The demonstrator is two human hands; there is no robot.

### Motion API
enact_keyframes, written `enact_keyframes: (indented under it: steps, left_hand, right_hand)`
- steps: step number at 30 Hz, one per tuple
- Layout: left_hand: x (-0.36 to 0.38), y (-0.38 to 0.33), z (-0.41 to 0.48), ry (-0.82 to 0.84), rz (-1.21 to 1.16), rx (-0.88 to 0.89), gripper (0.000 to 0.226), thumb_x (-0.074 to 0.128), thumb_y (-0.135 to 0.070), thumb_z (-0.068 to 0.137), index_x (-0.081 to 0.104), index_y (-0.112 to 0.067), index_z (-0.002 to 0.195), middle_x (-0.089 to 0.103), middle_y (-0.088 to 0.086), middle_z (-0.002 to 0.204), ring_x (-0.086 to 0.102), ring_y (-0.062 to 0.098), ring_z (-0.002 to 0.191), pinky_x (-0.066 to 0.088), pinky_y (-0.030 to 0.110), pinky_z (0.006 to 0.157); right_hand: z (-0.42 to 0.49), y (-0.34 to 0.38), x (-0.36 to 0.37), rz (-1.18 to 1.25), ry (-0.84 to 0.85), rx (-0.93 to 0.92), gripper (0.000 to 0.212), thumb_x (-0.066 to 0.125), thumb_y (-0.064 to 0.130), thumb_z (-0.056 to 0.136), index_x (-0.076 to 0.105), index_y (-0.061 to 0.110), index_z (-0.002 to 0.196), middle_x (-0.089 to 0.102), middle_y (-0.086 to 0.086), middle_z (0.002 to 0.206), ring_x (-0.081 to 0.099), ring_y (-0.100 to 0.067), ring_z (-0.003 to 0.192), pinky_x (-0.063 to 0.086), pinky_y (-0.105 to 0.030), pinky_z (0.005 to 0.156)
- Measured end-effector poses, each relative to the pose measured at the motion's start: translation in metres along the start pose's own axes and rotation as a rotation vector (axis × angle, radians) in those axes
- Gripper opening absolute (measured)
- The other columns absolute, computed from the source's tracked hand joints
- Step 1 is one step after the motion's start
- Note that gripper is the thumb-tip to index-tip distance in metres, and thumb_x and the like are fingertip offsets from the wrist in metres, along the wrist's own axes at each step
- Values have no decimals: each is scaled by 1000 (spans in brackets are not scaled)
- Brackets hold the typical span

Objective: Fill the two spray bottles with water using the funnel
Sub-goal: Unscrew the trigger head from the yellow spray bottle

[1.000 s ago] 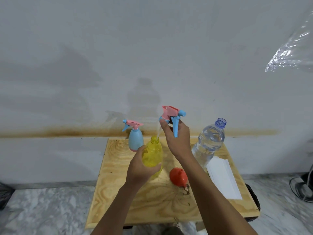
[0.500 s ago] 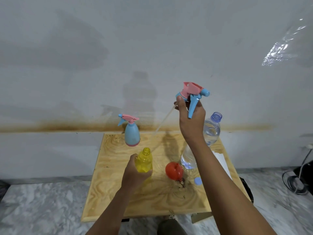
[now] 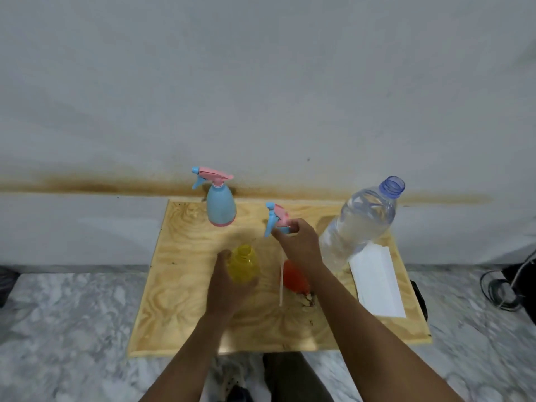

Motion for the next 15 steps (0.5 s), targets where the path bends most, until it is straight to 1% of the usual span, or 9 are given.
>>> enact_keyframes:
  steps: [2,3,5,6,8,10,12,15]
  left_hand:
    - [1,2,1,-1,-1,-6,93,93,-34,63,40,-19,138,58,1,129,60,25,114,53,40,89]
    - [0,3,1,-4,-4,-7,91,93,-36,62,41,-23,135,59,-2,124,62,23,110,54,40,85]
    - [-1,7,1,-9,-3,-10,89,93,-43,58,41,-30,130,60,-9,119,63,18,104,56,41,80]
    - [0,10,2,-3,4,-16,90,92,-47,57,41,-33,129,59,-11,119,63,16,104,56,41,79]
    - [2,13,3,27,22,-18,93,89,-56,54,41,-35,131,57,-14,122,62,13,107,57,41,81]
    - [4,15,6,52,41,-9,95,83,-63,56,40,-34,136,54,-13,127,60,12,111,56,40,85]
    - [5,13,6,61,57,12,89,77,-65,60,42,-32,136,54,-13,127,59,12,112,55,37,86]
    - [3,11,6,56,30,35,77,80,-54,65,47,-33,131,55,-16,119,59,7,106,51,26,82]
  right_hand:
    - [5,-22,17,-18,58,63,25,79,28,79,61,19,93,60,10,85,56,-1,73,40,-10,55]
    - [7,-32,25,-13,86,102,26,79,29,77,61,20,93,63,8,87,59,-4,75,44,-13,58]
    - [11,-52,40,-22,123,171,29,79,32,72,61,21,93,66,4,89,65,-13,80,56,-33,67]
    - [12,-58,47,-46,140,185,31,78,34,71,61,21,93,66,2,90,66,-17,82,58,-40,71]
    - [17,-64,58,-121,166,173,34,74,37,72,61,16,95,67,-3,92,67,-23,85,58,-47,76]
    - [19,-69,65,-186,177,175,39,66,43,73,61,11,95,67,-9,93,67,-29,86,57,-49,75]
    - [20,-76,72,-239,195,185,44,60,47,77,60,7,97,66,-12,94,66,-32,86,57,-47,74]
    - [19,-83,76,-313,204,191,46,61,49,86,59,6,103,64,-12,101,64,-30,90,54,-43,76]
Point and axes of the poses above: each hand's wrist, its own z-axis towards the middle knuckle, its own x-axis out of the palm, y = z × x, the point moved 10 cm from there along z, towards the middle knuckle
